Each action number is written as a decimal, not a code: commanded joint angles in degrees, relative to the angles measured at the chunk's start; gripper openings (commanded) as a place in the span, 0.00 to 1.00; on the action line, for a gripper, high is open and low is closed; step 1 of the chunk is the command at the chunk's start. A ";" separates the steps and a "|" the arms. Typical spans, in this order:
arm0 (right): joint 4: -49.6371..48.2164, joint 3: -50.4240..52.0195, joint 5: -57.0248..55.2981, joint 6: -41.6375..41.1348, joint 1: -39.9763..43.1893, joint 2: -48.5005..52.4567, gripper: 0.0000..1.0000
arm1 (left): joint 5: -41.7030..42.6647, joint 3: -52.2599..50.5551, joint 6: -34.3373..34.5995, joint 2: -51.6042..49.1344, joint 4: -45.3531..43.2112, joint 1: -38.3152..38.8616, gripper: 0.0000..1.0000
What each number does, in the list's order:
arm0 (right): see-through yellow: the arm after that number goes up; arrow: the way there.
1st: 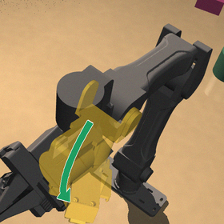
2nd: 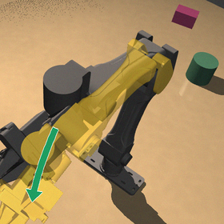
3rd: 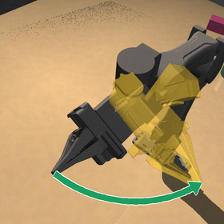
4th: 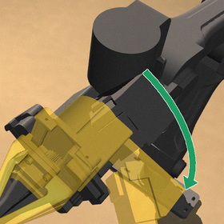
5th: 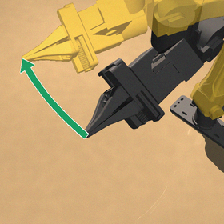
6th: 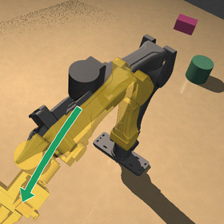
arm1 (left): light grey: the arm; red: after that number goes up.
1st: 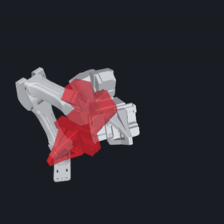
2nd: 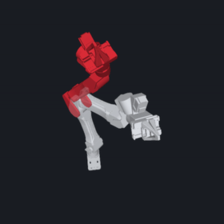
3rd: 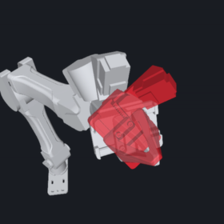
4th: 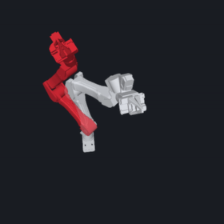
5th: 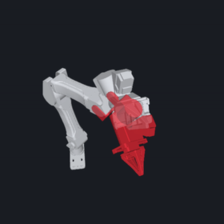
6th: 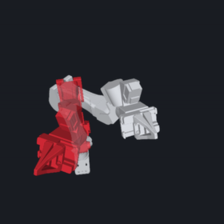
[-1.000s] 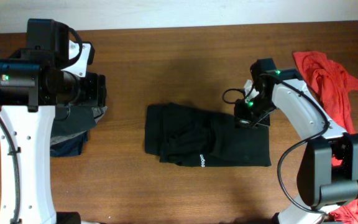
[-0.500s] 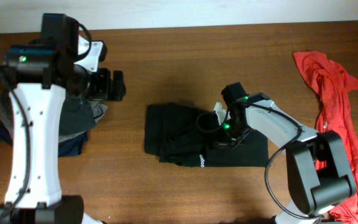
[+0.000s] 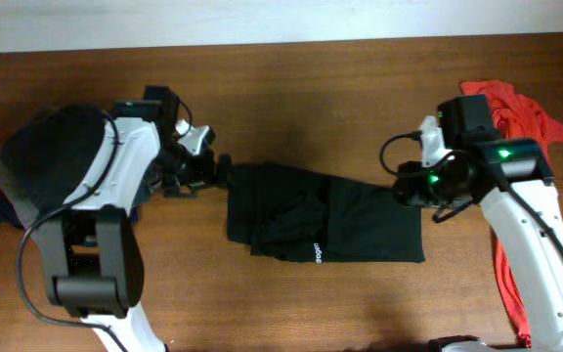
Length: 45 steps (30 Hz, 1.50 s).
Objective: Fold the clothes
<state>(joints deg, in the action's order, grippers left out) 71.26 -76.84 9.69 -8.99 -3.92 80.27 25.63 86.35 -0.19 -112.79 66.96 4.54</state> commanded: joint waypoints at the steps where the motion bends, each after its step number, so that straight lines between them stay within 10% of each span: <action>1: 0.72 -0.33 -1.16 1.70 2.12 -0.20 0.55 | 3.93 -3.93 -1.44 -3.08 -4.35 2.14 0.99; 15: 1.49 -0.33 -1.20 1.73 2.08 -0.17 0.54 | 8.90 -5.49 -2.86 -9.57 -12.17 13.29 0.96; 17: 1.77 -0.33 -1.20 1.70 2.08 -0.20 0.54 | 8.90 -5.49 -2.86 -9.57 -12.87 13.55 0.77; 21: 2.08 -0.33 -1.40 1.77 2.08 -0.17 0.53 | 8.90 -5.53 -2.86 -9.57 -14.25 13.42 0.04; 22: 2.14 -0.33 -1.38 2.01 2.08 -0.17 0.53 | 8.74 -5.51 -2.86 -9.55 -14.23 13.27 0.00; 35: 4.24 -0.33 -3.10 3.02 2.08 -0.20 0.49 | -10.99 19.87 -5.97 -6.62 13.05 4.24 0.01; 45: 4.20 -0.33 -3.10 3.02 2.08 -0.20 0.50 | -15.28 30.82 -6.10 -7.02 17.22 13.16 0.00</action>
<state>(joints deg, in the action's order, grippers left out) 75.42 -76.82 7.49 -6.17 -2.00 80.36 13.41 116.84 -5.13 -120.38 83.44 13.21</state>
